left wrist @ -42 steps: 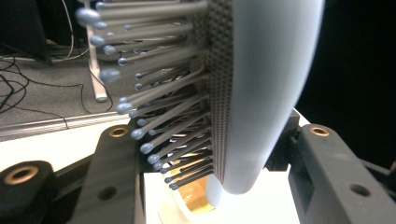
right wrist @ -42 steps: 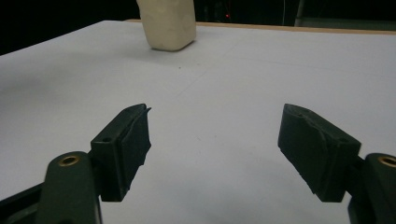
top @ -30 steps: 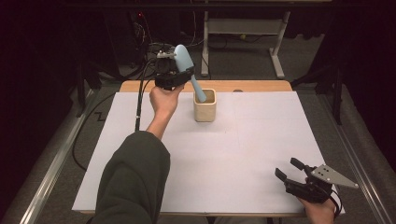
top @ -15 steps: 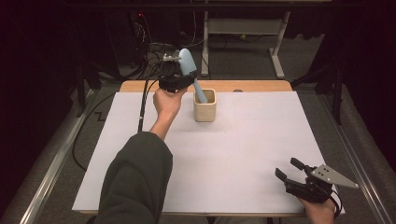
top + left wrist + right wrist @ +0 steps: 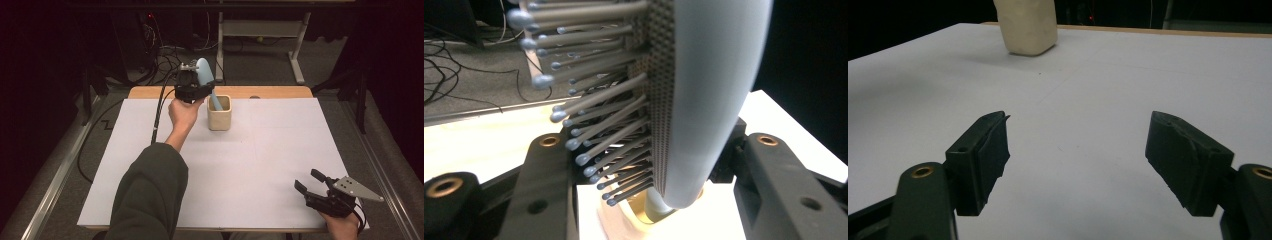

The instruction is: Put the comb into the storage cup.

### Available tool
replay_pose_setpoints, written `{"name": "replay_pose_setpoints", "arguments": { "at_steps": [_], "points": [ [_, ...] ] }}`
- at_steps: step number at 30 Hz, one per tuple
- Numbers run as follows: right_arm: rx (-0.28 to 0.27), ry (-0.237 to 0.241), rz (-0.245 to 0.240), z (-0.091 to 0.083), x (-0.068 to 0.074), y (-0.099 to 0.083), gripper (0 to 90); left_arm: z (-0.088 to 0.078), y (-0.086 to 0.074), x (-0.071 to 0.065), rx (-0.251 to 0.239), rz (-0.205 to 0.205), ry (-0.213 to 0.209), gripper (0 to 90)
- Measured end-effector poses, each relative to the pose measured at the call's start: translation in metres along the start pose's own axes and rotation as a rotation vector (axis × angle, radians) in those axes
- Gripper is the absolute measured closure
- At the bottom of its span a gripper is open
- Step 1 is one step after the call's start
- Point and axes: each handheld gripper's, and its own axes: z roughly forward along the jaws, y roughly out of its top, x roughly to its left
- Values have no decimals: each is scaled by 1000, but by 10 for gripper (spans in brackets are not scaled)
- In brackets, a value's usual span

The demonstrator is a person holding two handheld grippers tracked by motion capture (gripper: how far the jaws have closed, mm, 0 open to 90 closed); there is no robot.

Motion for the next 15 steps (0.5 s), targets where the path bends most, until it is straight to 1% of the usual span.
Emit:
{"name": "replay_pose_setpoints", "arguments": {
  "at_steps": [3,5,15],
  "points": [
    [1,1,0,0,0,0,258,3,-3,-1,10,1,0,525],
    [0,2,-1,0,0,0,258,5,-5,-1,17,8,1,524],
    [-3,1,-3,0,0,0,259,12,-9,-7,31,30,-3,522]
  ]
}}
